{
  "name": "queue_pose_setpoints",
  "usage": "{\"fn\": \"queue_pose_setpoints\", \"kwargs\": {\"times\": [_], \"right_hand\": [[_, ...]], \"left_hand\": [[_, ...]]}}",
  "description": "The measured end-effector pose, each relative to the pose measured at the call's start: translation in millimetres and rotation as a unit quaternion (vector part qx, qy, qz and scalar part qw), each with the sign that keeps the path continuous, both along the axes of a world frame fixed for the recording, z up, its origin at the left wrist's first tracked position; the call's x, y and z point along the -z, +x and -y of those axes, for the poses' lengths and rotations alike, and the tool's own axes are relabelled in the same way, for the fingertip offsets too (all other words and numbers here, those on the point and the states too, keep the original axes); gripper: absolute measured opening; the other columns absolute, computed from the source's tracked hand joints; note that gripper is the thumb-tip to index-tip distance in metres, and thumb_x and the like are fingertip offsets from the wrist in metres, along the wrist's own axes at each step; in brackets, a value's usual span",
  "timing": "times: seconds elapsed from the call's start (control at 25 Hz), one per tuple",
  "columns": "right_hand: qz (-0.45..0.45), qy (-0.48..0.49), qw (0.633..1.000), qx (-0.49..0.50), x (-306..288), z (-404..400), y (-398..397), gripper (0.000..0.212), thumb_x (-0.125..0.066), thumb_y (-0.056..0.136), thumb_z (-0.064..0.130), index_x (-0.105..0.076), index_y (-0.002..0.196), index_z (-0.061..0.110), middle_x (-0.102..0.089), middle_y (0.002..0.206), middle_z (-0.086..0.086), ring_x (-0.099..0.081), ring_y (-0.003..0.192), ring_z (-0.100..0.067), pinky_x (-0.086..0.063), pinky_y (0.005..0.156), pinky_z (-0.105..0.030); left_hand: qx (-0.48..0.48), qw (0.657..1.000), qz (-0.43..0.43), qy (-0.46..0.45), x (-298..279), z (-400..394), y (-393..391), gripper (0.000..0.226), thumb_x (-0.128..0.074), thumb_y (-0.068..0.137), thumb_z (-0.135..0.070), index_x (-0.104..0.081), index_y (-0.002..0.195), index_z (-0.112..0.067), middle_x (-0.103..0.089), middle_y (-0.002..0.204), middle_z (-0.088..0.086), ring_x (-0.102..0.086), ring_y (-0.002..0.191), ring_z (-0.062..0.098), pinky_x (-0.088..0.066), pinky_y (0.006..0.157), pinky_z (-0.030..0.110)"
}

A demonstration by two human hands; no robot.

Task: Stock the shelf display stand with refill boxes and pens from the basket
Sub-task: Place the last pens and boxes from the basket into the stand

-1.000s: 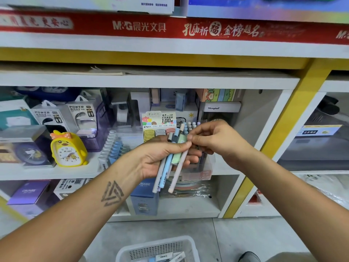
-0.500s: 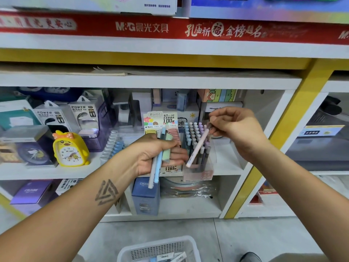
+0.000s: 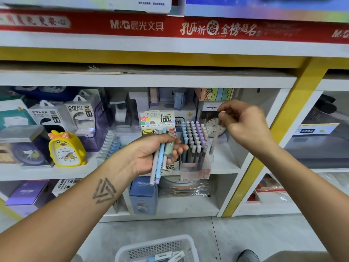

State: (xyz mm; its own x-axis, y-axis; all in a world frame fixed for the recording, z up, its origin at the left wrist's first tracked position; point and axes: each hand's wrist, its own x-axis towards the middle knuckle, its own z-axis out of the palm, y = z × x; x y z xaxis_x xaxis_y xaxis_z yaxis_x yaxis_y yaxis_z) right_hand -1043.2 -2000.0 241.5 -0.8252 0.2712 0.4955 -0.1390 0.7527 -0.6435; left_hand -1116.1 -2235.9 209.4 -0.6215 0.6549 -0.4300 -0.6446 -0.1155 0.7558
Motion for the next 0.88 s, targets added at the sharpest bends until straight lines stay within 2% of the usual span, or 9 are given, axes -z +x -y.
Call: {"fn": "queue_pose_setpoints", "kwargs": {"times": [0.2, 0.32, 0.36, 0.48, 0.56, 0.68, 0.76, 0.8, 0.88], "right_hand": [[0.06, 0.095, 0.993, -0.028, 27.3, 1.1, -1.0, 0.011, -0.063, 0.096, 0.015, -0.068, 0.102, 0.023, -0.072, 0.086, 0.004, -0.07, 0.078, -0.007, -0.06, 0.076, -0.034], [0.069, 0.131, 0.988, -0.046, 36.5, 0.5, -0.4, 0.008, -0.064, 0.095, 0.015, -0.068, 0.099, 0.021, -0.072, 0.084, 0.003, -0.069, 0.078, -0.009, -0.06, 0.074, -0.036], [0.073, 0.152, 0.984, -0.05, 38.1, 0.2, -0.3, 0.008, -0.064, 0.095, 0.015, -0.068, 0.097, 0.021, -0.072, 0.083, 0.004, -0.069, 0.077, -0.01, -0.059, 0.073, -0.037], [0.107, 0.179, 0.976, -0.059, 43.8, -0.2, -1.8, 0.008, -0.062, 0.095, 0.015, -0.061, 0.1, 0.022, -0.072, 0.084, 0.002, -0.067, 0.081, -0.017, -0.058, 0.074, -0.04], [0.139, 0.153, 0.976, -0.061, 46.8, 1.9, -2.3, 0.009, -0.061, 0.096, 0.017, -0.055, 0.1, 0.022, -0.071, 0.084, -0.001, -0.067, 0.083, -0.022, -0.057, 0.074, -0.042], [0.12, 0.239, 0.963, -0.039, 42.3, 5.1, -3.6, 0.007, -0.064, 0.095, 0.022, -0.068, 0.098, 0.016, -0.072, 0.09, -0.003, -0.066, 0.085, -0.025, -0.055, 0.073, -0.041], [0.07, 0.266, 0.961, -0.014, 31.3, 6.4, -6.0, 0.013, -0.064, 0.095, 0.023, -0.075, 0.097, 0.017, -0.073, 0.094, 0.004, -0.065, 0.084, -0.016, -0.053, 0.073, -0.032], [0.047, 0.22, 0.974, -0.01, 24.4, 9.1, -6.5, 0.013, -0.064, 0.095, 0.024, -0.076, 0.098, 0.018, -0.073, 0.092, 0.008, -0.064, 0.08, -0.009, -0.052, 0.071, -0.025], [0.06, -0.007, 0.997, -0.045, 13.0, 20.0, -8.9, 0.012, -0.068, 0.093, 0.025, -0.076, 0.099, 0.019, -0.074, 0.083, 0.009, -0.064, 0.069, -0.002, -0.048, 0.061, -0.014]], "left_hand": [[0.026, 0.999, 0.005, 0.025, 1.8, -4.9, 3.9, 0.016, -0.052, 0.096, -0.006, -0.062, 0.102, 0.005, -0.069, 0.108, 0.028, -0.07, 0.069, 0.023, -0.058, 0.055, 0.023], [0.032, 0.999, 0.009, 0.03, 1.5, -5.0, 4.7, 0.03, -0.051, 0.098, -0.006, -0.074, 0.083, 0.005, -0.067, 0.114, 0.03, -0.071, 0.072, 0.024, -0.06, 0.059, 0.024], [0.03, 0.999, 0.009, 0.029, 1.0, -5.2, 4.9, 0.031, -0.05, 0.098, -0.007, -0.074, 0.082, 0.005, -0.066, 0.115, 0.03, -0.071, 0.072, 0.025, -0.06, 0.059, 0.025], [0.026, 0.999, 0.008, 0.025, -1.0, -7.0, 8.0, 0.018, -0.052, 0.097, -0.006, -0.062, 0.104, 0.007, -0.066, 0.115, 0.031, -0.073, 0.074, 0.026, -0.06, 0.057, 0.026], [0.026, 0.999, 0.004, 0.026, -0.6, -7.1, 10.4, 0.023, -0.056, 0.093, -0.004, -0.059, 0.112, 0.007, -0.067, 0.113, 0.03, -0.074, 0.076, 0.028, -0.06, 0.058, 0.028], [0.045, 0.998, -0.004, 0.032, -0.8, -5.4, 12.5, 0.027, -0.06, 0.089, -0.003, -0.062, 0.113, 0.008, -0.069, 0.111, 0.028, -0.074, 0.081, 0.028, -0.061, 0.062, 0.032], [0.067, 0.997, -0.015, 0.03, -0.8, -3.4, 12.2, 0.025, -0.061, 0.089, -0.004, -0.068, 0.108, 0.01, -0.069, 0.112, 0.026, -0.074, 0.084, 0.027, -0.061, 0.064, 0.032], [0.079, 0.996, -0.021, 0.03, -1.0, -2.6, 12.4, 0.022, -0.061, 0.089, -0.004, -0.071, 0.104, 0.009, -0.069, 0.111, 0.026, -0.074, 0.085, 0.027, -0.061, 0.064, 0.031], [0.1, 0.994, -0.042, 0.031, -1.5, -1.3, 13.6, 0.018, -0.062, 0.09, -0.005, -0.076, 0.096, 0.004, -0.069, 0.111, 0.027, -0.074, 0.087, 0.027, -0.06, 0.065, 0.03]]}}
